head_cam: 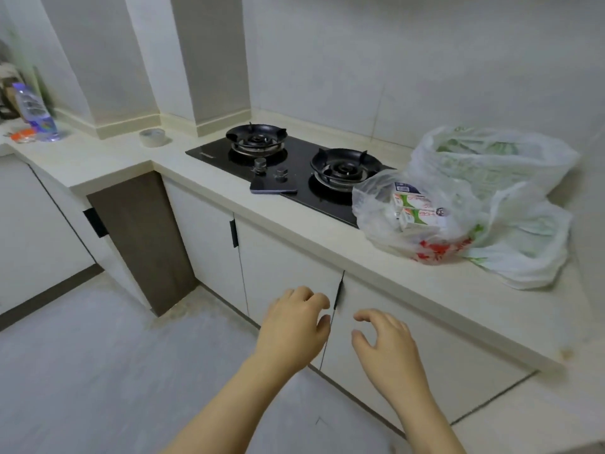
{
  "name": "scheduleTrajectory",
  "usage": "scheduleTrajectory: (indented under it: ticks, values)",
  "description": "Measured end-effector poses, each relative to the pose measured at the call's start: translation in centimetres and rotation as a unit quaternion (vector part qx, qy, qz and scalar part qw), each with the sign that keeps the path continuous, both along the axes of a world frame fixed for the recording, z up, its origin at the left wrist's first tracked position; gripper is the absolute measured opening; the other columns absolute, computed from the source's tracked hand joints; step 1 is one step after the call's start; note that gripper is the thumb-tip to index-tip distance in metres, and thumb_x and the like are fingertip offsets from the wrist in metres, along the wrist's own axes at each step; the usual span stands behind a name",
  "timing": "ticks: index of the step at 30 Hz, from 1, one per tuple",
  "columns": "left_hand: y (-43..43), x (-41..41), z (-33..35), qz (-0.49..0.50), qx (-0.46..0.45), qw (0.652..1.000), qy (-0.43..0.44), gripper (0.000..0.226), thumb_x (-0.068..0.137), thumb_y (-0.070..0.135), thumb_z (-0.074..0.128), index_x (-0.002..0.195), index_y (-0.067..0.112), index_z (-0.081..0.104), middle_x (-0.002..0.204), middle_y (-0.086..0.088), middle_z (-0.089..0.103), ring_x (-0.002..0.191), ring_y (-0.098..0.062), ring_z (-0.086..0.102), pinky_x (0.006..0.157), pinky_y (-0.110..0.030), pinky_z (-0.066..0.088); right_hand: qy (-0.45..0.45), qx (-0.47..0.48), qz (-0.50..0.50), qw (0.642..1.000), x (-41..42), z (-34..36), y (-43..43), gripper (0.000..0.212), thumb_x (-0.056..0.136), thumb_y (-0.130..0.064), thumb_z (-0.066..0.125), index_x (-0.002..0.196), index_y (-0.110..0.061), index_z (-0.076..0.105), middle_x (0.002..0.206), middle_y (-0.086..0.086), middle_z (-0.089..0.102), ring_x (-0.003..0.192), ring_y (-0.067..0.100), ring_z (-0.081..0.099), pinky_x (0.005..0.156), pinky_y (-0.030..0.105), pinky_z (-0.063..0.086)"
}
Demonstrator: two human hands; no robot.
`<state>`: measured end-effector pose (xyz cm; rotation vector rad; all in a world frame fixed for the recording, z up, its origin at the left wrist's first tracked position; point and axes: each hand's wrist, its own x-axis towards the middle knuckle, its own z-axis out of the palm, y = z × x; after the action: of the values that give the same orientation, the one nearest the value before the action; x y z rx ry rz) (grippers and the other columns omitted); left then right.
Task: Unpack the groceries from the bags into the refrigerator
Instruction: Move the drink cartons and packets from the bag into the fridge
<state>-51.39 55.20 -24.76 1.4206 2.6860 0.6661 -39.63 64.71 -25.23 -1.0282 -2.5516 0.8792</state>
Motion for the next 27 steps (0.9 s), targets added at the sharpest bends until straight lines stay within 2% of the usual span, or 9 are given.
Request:
scheduleTrajectory:
  ticks: [4,9,13,16,21,27]
  values:
    - [4.0,-1.1,0.1,-0.029,0.014,0.999,-0.002,0.030,0.096,0.031,0.042,0.121,0.022,0.056,0.116,0.004,0.055,0.106,-0.017,0.049,0.088,-0.024,0.038,0.013,0.007,-0.041,0.999,0.3,-0.3,3.1,0.027,0.091,-0.025,0.051,0.117,-0.030,0.054,0.122,-0.015,0.053,0.119,0.009,0.040,0.099,0.024,0.032]
    - [8.3,-4.0,0.1,-0.058,0.025,0.998,-0.013,0.031,0.095,0.032,0.043,0.122,0.024,0.055,0.120,0.007,0.054,0.111,-0.014,0.047,0.090,-0.025,0.039,0.028,0.013,-0.078,0.996,-1.6,-0.5,6.4,0.024,0.091,-0.025,0.052,0.115,-0.028,0.055,0.117,-0.014,0.053,0.118,0.009,0.042,0.099,0.025,0.034]
    - [11.4,-7.3,0.6,-0.079,0.029,0.996,-0.010,0.031,0.096,0.032,0.043,0.123,0.024,0.055,0.121,0.006,0.053,0.111,-0.015,0.047,0.089,-0.026,0.041,0.041,0.021,-0.093,0.995,-4.4,-0.1,9.0,0.025,0.090,-0.020,0.053,0.114,-0.026,0.056,0.115,-0.013,0.052,0.115,0.010,0.041,0.093,0.020,0.032]
    - [13.8,-10.2,1.0,-0.089,0.028,0.996,-0.014,0.031,0.096,0.032,0.042,0.124,0.024,0.054,0.122,0.005,0.051,0.114,-0.016,0.044,0.092,-0.026,0.039,0.048,0.025,-0.114,0.992,-7.1,0.2,11.4,0.026,0.089,-0.018,0.054,0.113,-0.026,0.058,0.116,-0.012,0.054,0.116,0.013,0.042,0.092,0.022,0.032]
    - [17.5,-14.8,1.1,-0.125,0.037,0.991,0.000,0.032,0.095,0.033,0.043,0.124,0.024,0.054,0.123,0.006,0.052,0.113,-0.015,0.046,0.093,-0.026,0.038,0.066,0.025,-0.142,0.987,-11.7,0.8,14.7,0.026,0.087,-0.016,0.056,0.112,-0.025,0.058,0.105,-0.016,0.049,0.115,0.013,0.043,0.088,0.020,0.031]
    - [22.0,-17.4,0.3,-0.159,0.102,0.982,0.000,0.026,0.088,0.027,0.052,0.109,0.018,0.066,0.103,0.001,0.062,0.095,-0.022,0.055,0.082,-0.035,0.047,0.073,0.036,-0.181,0.980,-14.1,0.5,17.7,0.024,0.086,-0.017,0.060,0.109,-0.022,0.061,0.111,-0.006,0.059,0.111,0.017,0.048,0.093,0.029,0.035]
